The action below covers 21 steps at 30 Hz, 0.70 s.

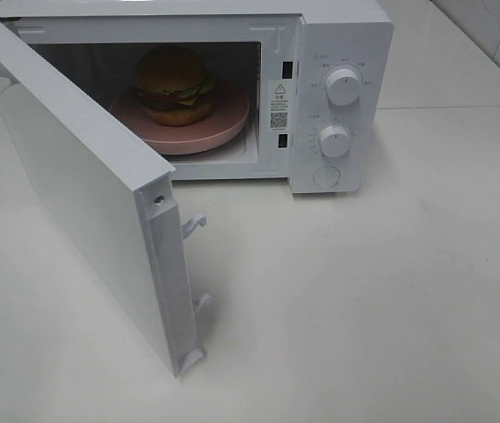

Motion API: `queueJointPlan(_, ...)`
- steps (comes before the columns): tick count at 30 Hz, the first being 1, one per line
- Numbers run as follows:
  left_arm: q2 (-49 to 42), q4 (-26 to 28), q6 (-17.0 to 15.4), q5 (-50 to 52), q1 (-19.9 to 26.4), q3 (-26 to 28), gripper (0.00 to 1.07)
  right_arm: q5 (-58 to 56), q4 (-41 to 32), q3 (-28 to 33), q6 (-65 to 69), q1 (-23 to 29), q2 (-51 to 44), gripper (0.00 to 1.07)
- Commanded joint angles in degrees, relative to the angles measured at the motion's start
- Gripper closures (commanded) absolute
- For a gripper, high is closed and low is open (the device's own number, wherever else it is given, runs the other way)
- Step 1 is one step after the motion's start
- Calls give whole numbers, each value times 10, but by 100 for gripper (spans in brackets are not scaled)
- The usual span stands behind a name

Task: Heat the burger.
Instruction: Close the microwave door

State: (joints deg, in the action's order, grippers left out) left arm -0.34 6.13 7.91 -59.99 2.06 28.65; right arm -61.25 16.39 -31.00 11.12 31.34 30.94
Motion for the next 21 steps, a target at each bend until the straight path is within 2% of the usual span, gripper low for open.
queueJointPlan(1,-10,3,1,5,1,-2,7,21,-17,11,10,-61,-65,34)
queueJointPlan(2,-10,3,1,5,1,-2,7,27,-26,11,10,-84,-99,34)
queueJointPlan(5,-10,3,1,5,1,-2,7,29,-29,12,10,-96,-116,34)
queueJointPlan(12,-10,3,1,5,1,-2,7,30,-46,18,-7,-178,-221,34)
queueJointPlan(21,-10,3,1,5,1,-2,7,32,-71,18,-11,-230,-299,37)
